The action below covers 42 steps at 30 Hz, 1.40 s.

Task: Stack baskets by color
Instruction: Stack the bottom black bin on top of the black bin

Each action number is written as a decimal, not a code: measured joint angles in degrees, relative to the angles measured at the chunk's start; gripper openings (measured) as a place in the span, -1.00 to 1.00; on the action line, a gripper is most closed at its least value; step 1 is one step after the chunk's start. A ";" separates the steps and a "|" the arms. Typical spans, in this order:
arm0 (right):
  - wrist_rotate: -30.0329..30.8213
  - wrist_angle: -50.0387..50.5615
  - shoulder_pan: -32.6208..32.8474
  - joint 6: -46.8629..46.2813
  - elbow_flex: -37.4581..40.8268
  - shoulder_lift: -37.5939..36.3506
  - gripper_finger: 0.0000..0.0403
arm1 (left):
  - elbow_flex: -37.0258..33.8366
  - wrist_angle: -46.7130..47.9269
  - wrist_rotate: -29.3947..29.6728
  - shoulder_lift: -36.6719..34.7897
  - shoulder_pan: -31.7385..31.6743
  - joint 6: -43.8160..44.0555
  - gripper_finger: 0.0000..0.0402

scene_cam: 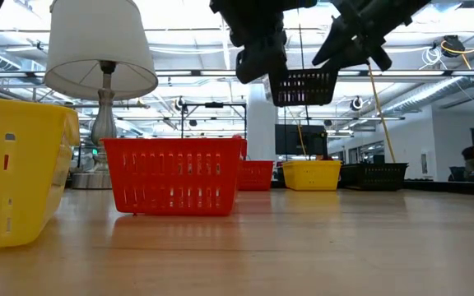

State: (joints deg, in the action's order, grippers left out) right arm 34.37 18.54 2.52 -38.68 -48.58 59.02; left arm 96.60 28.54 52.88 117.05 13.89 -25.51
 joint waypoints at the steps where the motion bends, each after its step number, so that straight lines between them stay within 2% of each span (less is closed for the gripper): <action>1: -0.24 -0.08 0.00 -0.31 -0.02 0.00 -0.43 | 0.00 0.02 0.06 0.00 0.00 0.08 -0.95; 5: -1.32 0.23 -0.31 -4.41 -0.01 -1.00 -0.43 | 0.00 0.22 1.34 0.00 0.00 0.19 -0.94; 13: -1.59 4.92 -1.76 -6.64 -0.01 -2.45 -0.43 | 0.02 1.34 3.33 -0.02 0.00 1.41 -0.92; 22: -1.70 3.39 -2.56 -5.63 -0.02 -2.43 -0.43 | 0.02 1.42 2.69 0.00 -0.46 1.88 -0.93; 26: -4.42 2.44 -2.57 -5.64 -0.02 -1.17 -0.43 | 0.02 1.33 2.69 0.00 -0.52 1.85 -0.94; 37: -4.57 -1.19 -2.65 -3.71 0.00 1.62 -0.44 | 0.02 1.37 2.62 0.01 -0.48 1.81 -0.96; 42: -4.57 -1.17 -3.35 -3.50 0.00 1.60 -0.57 | 0.02 1.40 2.62 0.02 -0.48 1.76 -0.93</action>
State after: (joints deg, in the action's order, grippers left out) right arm 29.80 17.37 -0.82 -42.18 -48.58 60.62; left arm 96.62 29.93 55.51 117.08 13.41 -23.75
